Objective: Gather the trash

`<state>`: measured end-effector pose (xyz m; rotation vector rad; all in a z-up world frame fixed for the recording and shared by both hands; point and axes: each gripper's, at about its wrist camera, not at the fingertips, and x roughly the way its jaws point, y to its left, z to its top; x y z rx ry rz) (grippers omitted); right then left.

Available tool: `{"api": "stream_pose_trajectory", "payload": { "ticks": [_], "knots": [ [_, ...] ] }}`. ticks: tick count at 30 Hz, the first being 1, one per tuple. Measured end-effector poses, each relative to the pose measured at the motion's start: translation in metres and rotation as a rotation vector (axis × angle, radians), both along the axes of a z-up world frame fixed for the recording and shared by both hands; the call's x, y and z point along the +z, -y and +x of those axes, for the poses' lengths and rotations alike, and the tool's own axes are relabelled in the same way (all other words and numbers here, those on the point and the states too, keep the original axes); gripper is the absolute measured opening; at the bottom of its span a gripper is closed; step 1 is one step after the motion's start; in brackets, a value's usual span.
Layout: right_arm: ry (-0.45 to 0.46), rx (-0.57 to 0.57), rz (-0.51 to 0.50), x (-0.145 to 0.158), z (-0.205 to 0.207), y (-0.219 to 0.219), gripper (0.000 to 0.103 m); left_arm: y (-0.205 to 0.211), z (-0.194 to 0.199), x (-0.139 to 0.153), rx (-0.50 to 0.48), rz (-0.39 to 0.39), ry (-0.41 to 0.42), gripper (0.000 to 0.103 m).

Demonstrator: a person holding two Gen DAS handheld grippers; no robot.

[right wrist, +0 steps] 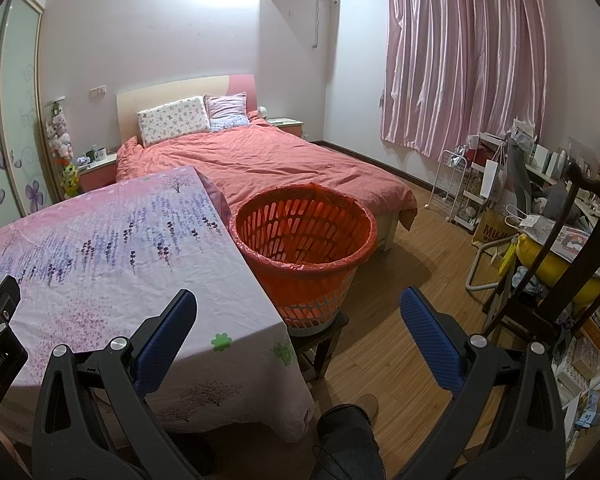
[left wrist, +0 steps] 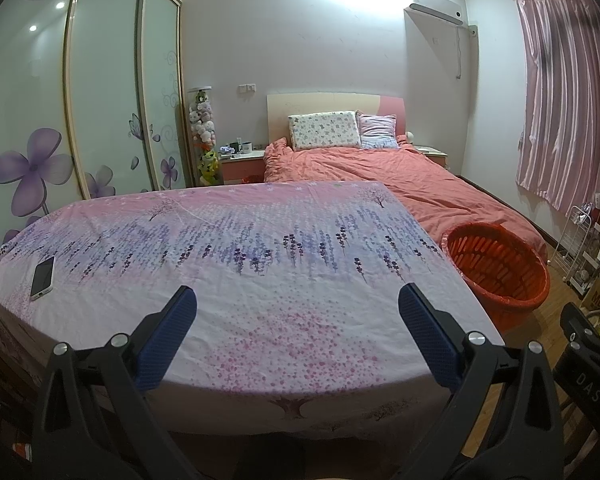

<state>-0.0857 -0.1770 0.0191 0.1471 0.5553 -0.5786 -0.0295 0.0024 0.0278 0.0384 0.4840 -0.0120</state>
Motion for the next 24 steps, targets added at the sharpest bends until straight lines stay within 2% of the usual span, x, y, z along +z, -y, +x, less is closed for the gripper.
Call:
{"api": "stream_pose_trajectory", "payload": {
  "ticks": [24],
  "knots": [
    [-0.002,0.0,0.001,0.0004,0.0006,0.0014,0.101,0.0002,-0.0012,-0.0019,0.001,0.0,-0.003,0.099]
  ]
}}
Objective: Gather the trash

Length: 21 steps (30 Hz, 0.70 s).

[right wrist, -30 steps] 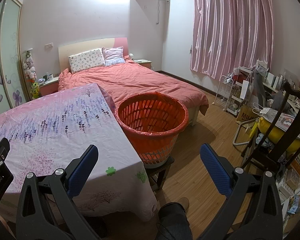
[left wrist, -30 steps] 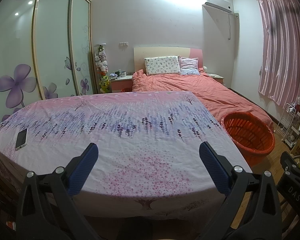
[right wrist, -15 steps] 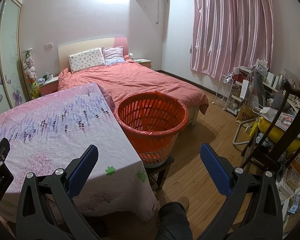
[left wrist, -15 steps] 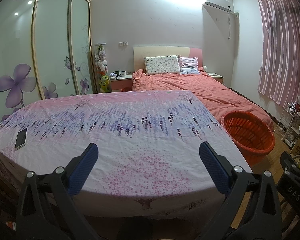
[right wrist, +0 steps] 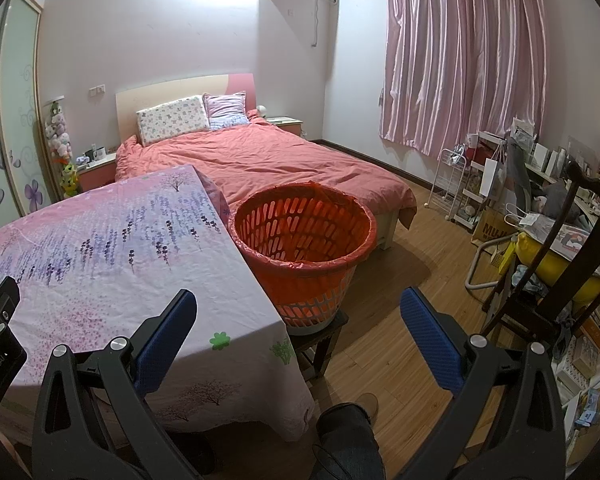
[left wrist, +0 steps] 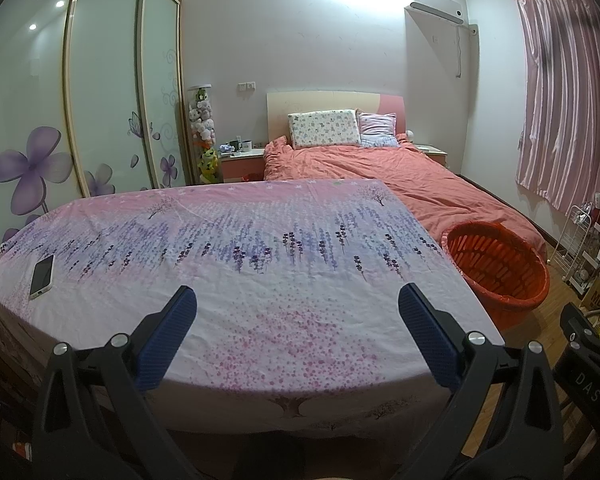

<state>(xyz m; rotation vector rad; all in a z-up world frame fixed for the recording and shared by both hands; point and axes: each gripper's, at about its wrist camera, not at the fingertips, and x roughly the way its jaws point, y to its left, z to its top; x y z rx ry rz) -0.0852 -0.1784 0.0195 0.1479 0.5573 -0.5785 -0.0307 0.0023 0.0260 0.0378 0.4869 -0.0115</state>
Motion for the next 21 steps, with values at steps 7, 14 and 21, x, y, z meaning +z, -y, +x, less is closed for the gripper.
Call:
{"api": "stream_pose_trajectory", "payload": {
  "ticks": [7,14,21],
  "knots": [
    [-0.001,0.0,0.001,0.0002,0.0,0.0006,0.101,-0.0009,-0.0005,-0.001,-0.001,0.003,-0.002,0.099],
    [-0.002,0.001,0.001,0.0009,0.0005,0.0008,0.101,-0.0008,-0.0012,-0.0034,-0.002,0.003,-0.006,0.099],
    [-0.003,0.001,0.001,-0.0004,-0.0001,-0.0007,0.101,0.0014,0.0009,-0.004,-0.006,0.006,-0.01,0.099]
  ]
}}
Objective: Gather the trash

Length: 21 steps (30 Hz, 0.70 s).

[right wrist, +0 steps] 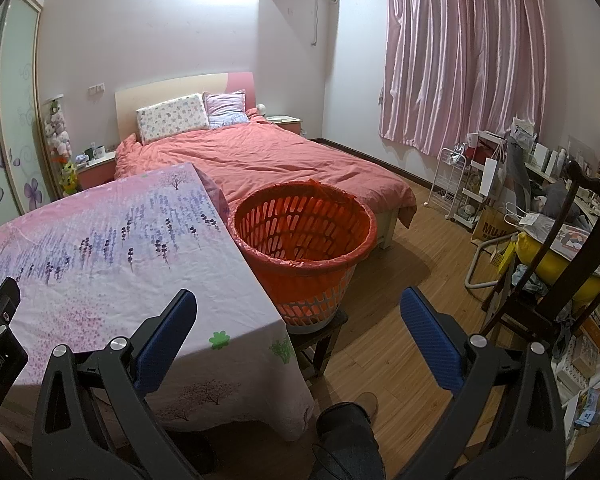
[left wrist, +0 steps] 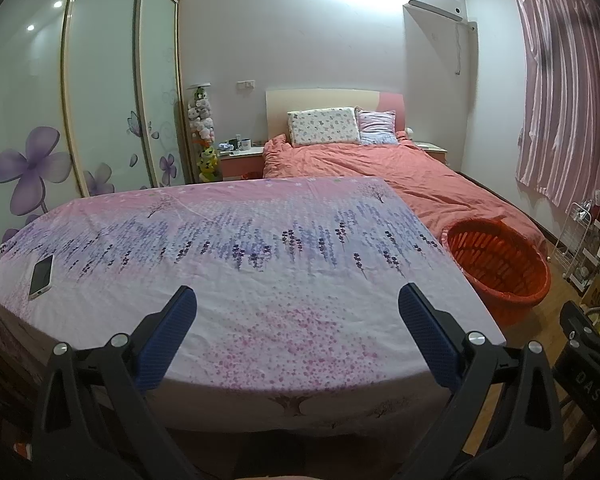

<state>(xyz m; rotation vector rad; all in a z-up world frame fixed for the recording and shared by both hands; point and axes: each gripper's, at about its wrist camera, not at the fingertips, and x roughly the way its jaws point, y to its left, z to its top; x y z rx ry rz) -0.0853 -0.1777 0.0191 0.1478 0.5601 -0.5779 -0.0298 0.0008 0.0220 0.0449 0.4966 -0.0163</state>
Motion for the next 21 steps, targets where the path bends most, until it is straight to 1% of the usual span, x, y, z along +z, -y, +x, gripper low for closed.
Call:
{"api": "stream_pose_trajectory", "payload": {
  "ticks": [21],
  "knots": [
    [-0.002,0.001,0.002,0.0011,0.0011,0.0009,0.101,0.0014,0.0005,-0.0011,-0.008,0.0,-0.01,0.099]
  ]
}}
